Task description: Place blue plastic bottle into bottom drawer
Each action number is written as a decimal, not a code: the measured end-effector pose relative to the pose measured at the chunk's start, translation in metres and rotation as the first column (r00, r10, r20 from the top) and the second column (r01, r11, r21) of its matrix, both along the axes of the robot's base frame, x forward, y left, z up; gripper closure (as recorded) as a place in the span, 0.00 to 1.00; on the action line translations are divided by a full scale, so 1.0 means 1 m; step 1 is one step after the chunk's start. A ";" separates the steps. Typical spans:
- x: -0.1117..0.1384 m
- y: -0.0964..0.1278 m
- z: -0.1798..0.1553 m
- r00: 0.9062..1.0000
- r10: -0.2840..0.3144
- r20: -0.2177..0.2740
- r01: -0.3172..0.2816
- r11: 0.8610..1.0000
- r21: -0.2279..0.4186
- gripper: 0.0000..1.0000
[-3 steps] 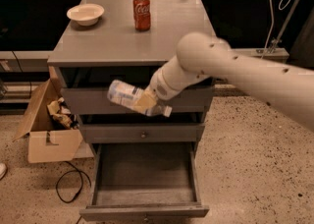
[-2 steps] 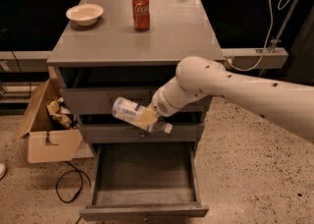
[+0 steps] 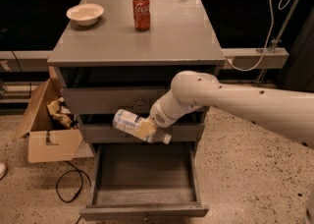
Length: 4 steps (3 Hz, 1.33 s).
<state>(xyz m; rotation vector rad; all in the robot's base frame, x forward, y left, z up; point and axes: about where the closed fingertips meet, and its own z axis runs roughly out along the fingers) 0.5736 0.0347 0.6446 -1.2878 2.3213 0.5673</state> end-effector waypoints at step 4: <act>-0.026 0.007 -0.281 0.951 -0.050 -0.304 0.083 0.992 0.098 1.00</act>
Offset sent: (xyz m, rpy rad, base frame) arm -0.0310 -0.0073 -0.2266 0.1410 0.2478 -0.0437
